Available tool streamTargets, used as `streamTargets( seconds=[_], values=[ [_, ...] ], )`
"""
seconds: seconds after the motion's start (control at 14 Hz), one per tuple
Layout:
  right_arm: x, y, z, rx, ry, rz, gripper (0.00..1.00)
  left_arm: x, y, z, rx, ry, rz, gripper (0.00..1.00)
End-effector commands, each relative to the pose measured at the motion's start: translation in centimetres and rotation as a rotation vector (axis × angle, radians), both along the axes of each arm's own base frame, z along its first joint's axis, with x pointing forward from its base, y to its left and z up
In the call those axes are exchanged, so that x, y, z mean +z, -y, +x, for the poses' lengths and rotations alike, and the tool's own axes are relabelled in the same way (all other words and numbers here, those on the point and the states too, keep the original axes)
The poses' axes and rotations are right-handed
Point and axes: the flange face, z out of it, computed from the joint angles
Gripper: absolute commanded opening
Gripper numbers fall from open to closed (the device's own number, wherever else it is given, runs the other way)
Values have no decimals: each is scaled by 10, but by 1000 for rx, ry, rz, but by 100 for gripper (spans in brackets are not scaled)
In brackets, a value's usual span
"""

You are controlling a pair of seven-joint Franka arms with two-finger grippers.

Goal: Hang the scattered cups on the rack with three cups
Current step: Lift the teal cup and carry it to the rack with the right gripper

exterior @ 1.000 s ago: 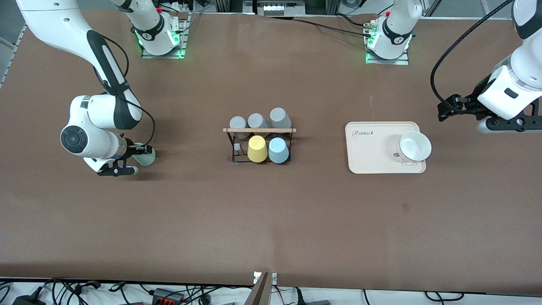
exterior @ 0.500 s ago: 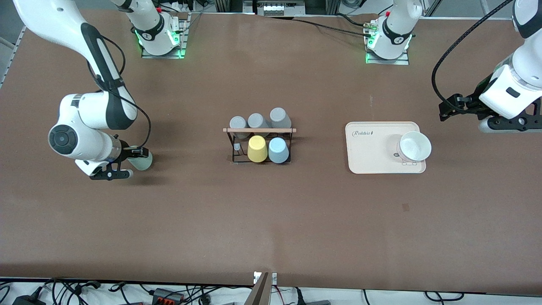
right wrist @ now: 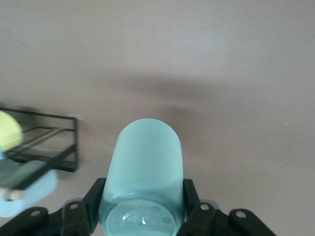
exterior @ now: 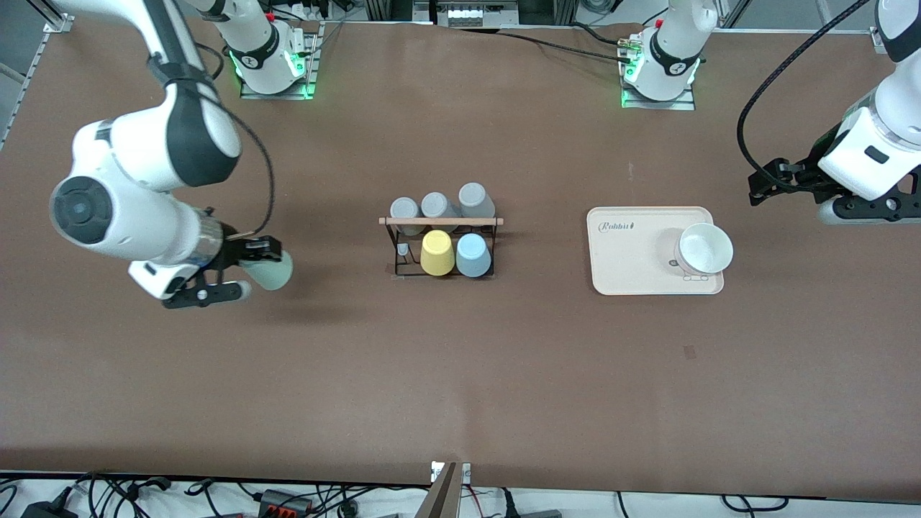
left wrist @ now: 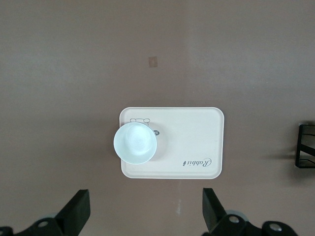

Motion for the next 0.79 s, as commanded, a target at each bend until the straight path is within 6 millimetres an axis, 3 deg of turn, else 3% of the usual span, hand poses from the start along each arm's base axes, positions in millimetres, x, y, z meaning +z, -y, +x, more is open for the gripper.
streamTargets(
  seconds=[0.0,0.21,0.5,0.71],
  values=[
    [11,-64,-12,-29,11,-13,26,10,5,-5,-30,9,-15,100],
    [15,-118,-24,-68,29,-11,26,8,3,-3,-27,13,-14,100],
    [2,-182,-40,22,41,-19,26,12,11,-4,-40,16,-15,100],
    [-10,-189,-37,42,41,-30,26,13,8,-4,-37,12,-16,100]
  ],
)
